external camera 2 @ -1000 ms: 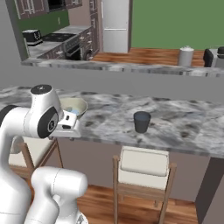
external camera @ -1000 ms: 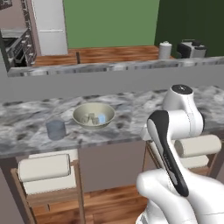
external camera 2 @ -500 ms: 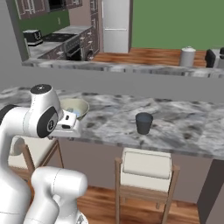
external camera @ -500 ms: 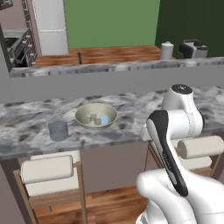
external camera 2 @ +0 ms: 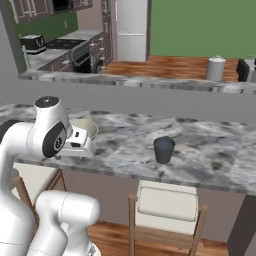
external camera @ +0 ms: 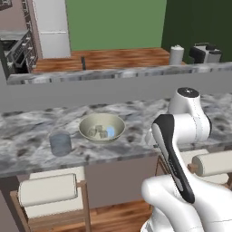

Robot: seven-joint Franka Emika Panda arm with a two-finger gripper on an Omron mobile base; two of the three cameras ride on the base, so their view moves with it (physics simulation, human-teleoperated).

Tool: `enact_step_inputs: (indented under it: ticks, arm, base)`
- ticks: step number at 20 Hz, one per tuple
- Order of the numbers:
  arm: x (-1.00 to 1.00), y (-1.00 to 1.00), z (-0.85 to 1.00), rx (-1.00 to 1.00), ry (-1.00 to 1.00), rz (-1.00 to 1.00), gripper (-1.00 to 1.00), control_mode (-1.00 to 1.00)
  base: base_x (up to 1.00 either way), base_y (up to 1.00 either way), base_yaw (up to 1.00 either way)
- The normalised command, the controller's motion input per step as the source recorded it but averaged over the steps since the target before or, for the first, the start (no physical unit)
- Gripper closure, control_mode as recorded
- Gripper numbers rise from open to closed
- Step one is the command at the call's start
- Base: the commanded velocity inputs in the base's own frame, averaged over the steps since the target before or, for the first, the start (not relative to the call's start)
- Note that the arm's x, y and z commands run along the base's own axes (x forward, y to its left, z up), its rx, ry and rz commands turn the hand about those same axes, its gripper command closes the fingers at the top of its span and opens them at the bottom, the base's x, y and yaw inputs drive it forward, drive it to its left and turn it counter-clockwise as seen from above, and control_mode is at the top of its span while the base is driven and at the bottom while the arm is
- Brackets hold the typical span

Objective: There are four ice cubes in the ice bowl. Place two ice cubes in each glass of water.

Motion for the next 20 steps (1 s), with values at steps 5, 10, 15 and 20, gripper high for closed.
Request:
enact_step_inputs:
  ticks: [5,10,15,20]
  arm:
    - [0.0,0.0,0.0,0.0,0.0,0.0,-1.0,1.0]
    - [0.0,0.0,0.0,0.0,0.0,0.0,-1.0,1.0]
    - [0.0,0.0,0.0,0.0,0.0,0.0,-1.0,1.0]
    - [0.0,0.0,0.0,0.0,0.0,0.0,-1.0,1.0]
  base:
    - [0.42,0.18,0.0]
    - [0.44,0.16,0.0]
    - [0.43,0.24,0.0]
    - [0.24,0.58,0.0]
